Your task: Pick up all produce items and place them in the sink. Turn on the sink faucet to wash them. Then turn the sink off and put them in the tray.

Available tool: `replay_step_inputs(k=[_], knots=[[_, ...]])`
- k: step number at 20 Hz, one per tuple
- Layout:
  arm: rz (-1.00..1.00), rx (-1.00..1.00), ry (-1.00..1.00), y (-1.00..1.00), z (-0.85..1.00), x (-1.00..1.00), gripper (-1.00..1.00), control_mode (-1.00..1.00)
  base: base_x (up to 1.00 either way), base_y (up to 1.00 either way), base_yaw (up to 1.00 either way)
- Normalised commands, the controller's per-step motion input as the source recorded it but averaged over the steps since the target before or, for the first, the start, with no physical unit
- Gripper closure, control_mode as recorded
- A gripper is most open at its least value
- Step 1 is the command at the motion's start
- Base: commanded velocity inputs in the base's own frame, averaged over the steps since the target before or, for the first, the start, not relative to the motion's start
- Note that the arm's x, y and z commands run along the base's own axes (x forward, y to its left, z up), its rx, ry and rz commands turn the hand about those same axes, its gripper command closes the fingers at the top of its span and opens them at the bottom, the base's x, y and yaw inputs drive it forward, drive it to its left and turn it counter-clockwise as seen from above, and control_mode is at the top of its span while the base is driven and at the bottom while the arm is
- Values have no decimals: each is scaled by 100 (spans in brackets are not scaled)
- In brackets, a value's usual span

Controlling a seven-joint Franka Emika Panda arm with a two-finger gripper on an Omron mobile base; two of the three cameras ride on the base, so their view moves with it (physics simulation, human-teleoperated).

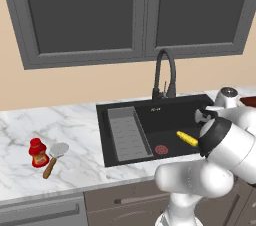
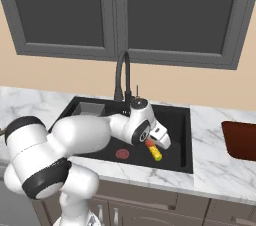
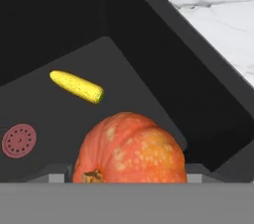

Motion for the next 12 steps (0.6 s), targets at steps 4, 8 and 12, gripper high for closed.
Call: replay_step_inputs(k=[4,8,12], knots=[[0,3,2,13,-27,24,100,-100,0,0,0],[0,0,5,14,-31,25,100,-100,0,0,0],[0,0,5,17,-34,24,100,-100,0,0,0]])
